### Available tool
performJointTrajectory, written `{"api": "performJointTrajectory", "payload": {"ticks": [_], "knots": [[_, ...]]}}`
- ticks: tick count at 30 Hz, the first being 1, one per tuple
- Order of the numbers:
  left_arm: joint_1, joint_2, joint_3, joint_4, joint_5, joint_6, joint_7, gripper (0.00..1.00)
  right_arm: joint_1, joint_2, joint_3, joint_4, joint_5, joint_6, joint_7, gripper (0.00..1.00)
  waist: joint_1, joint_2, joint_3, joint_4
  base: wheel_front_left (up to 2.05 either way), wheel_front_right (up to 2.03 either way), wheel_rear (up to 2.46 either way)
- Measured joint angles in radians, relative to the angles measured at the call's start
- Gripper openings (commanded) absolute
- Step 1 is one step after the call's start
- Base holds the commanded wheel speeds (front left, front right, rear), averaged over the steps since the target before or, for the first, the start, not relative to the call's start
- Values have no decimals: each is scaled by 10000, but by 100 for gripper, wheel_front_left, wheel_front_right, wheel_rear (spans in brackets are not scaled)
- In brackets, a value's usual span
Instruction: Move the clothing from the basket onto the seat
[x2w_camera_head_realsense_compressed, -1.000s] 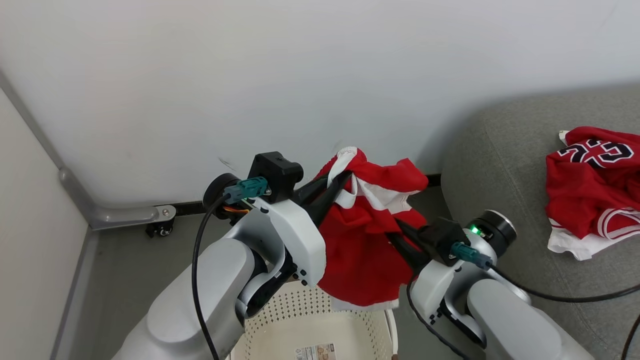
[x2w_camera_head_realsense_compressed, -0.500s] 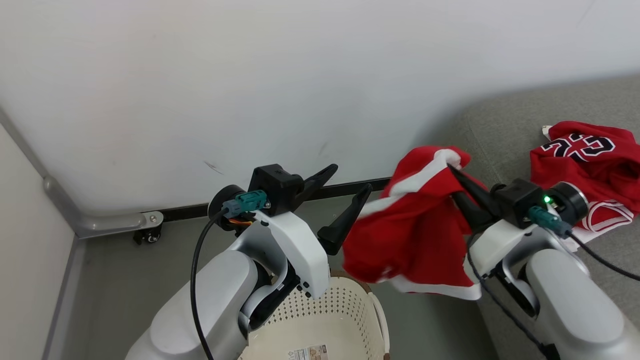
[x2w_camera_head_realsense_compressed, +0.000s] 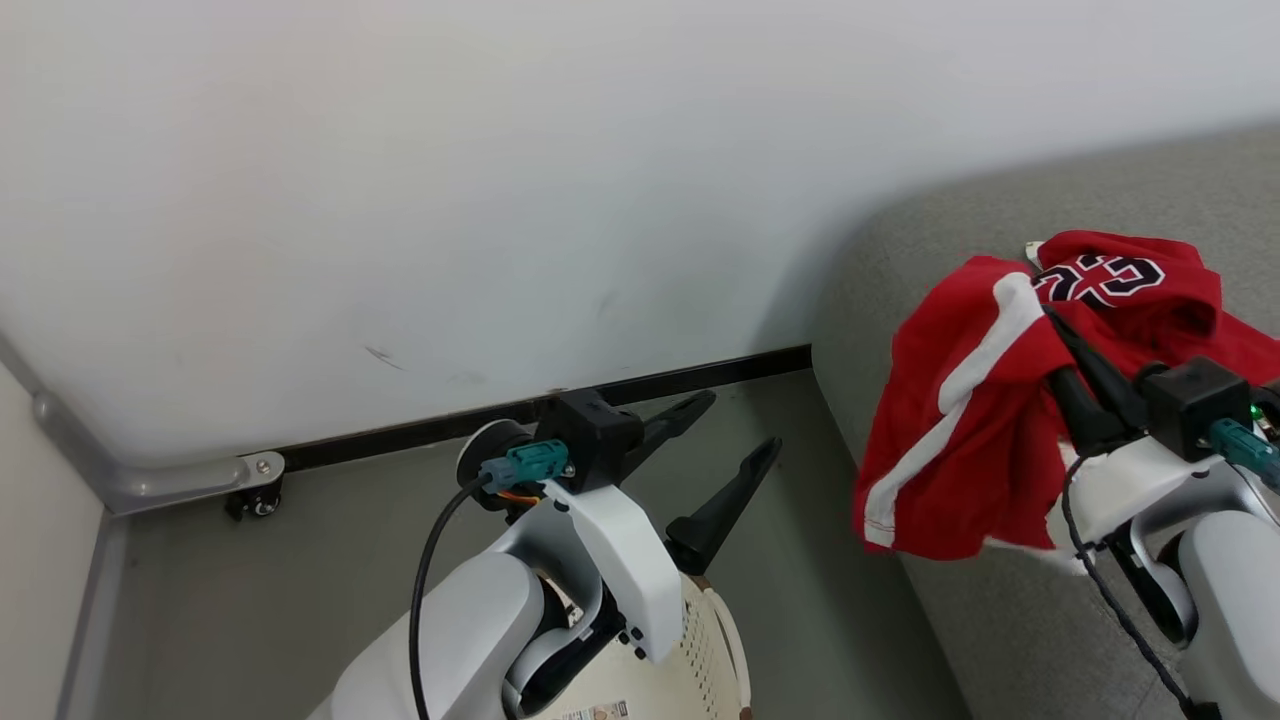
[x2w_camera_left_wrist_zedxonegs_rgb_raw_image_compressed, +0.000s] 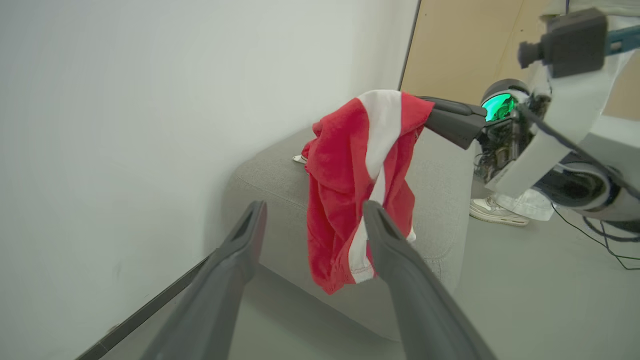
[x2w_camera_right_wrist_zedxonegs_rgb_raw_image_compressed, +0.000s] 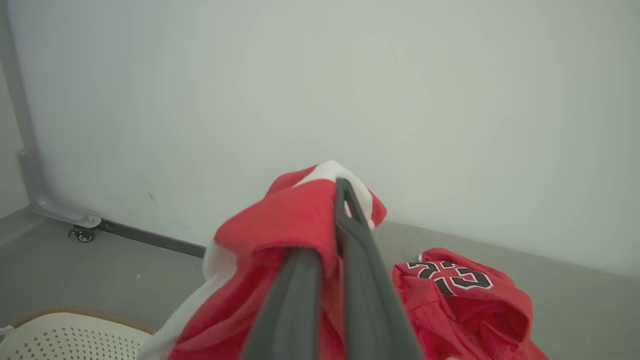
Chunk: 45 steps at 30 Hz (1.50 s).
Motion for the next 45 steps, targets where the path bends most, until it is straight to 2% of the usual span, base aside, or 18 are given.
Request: {"api": "performJointTrajectory", "payload": {"ticks": [6, 18, 29, 38, 45], "knots": [[83, -35, -224, -19, -73, -73, -151, 100, 478, -111, -458, -433, -100, 0, -2, 0, 0, 0, -49, -369, 0, 0, 0], [276, -58, -408, -54, -134, -102, -445, 100, 1082, -326, -575, -1306, -190, 0, 130, 0, 0, 0, -91, -1232, 0, 0, 0], [398, 52, -320, -105, -94, -84, -581, 100, 1057, -472, 84, -1638, 157, 0, 564, 0, 0, 0, 30, -1949, 0, 0, 0], [403, 265, -65, -299, 48, 186, -575, 100, -617, -665, 464, -1492, 767, 0, 924, 0, 0, 0, 434, -2211, 0, 0, 0], [302, 499, 61, -652, 282, 405, -420, 100, -2819, -1074, -63, -968, 1252, 0, 1381, 0, 0, 0, 997, -2280, 0, 0, 0]]}}
